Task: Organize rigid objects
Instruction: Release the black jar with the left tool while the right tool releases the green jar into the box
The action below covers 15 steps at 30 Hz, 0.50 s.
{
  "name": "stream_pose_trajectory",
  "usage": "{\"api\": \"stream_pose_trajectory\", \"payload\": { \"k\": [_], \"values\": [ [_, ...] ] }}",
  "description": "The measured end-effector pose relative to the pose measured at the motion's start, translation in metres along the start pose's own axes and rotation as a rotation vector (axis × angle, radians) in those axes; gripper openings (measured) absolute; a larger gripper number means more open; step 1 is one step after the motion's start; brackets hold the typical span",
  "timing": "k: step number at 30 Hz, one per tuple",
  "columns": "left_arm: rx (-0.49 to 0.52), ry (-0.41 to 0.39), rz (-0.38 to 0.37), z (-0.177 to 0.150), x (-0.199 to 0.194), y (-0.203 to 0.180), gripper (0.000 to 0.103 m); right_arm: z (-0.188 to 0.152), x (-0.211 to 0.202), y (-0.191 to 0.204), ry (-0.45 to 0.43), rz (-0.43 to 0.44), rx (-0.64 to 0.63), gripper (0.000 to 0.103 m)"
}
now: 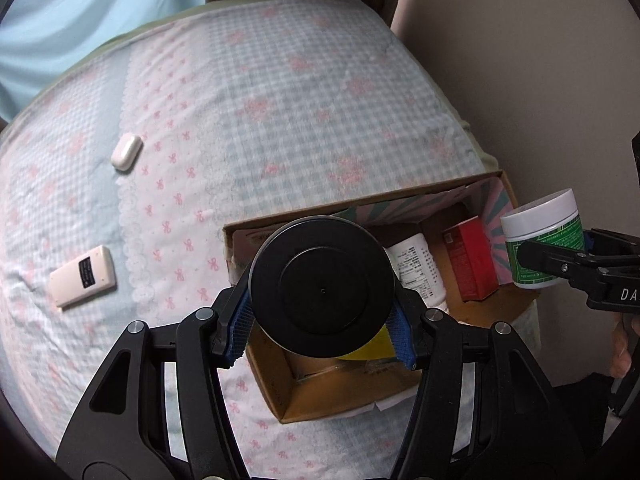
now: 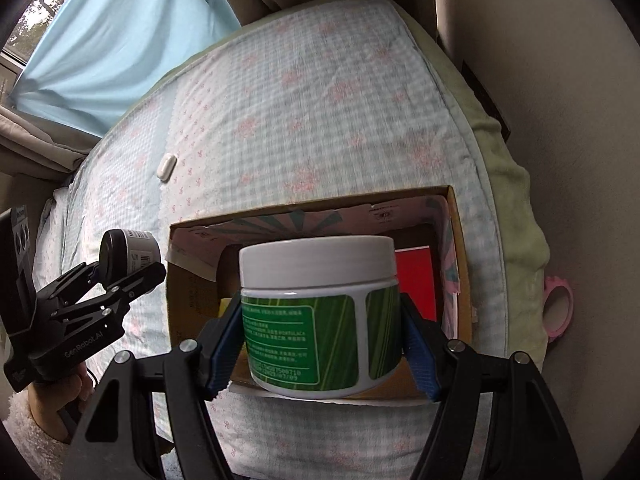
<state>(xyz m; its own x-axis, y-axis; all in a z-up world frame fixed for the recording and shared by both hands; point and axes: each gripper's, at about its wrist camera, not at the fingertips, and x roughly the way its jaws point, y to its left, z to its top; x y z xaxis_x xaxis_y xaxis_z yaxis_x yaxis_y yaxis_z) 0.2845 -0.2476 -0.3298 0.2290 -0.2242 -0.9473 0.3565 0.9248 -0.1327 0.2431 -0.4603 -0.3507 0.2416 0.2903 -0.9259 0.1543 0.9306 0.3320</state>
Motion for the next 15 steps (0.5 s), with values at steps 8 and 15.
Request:
{"api": "stream_pose_trajectory", "payload": {
  "k": [8,15],
  "values": [
    [0.001,0.072,0.035,0.003,0.056,0.007,0.054,-0.018,0.049,-0.015,0.092,-0.005,0.032,0.067],
    [0.051,0.095,0.070,0.010,0.065,0.002,0.054,-0.028,0.064,-0.008,0.153,-0.029,-0.040,0.068]
  ]
}}
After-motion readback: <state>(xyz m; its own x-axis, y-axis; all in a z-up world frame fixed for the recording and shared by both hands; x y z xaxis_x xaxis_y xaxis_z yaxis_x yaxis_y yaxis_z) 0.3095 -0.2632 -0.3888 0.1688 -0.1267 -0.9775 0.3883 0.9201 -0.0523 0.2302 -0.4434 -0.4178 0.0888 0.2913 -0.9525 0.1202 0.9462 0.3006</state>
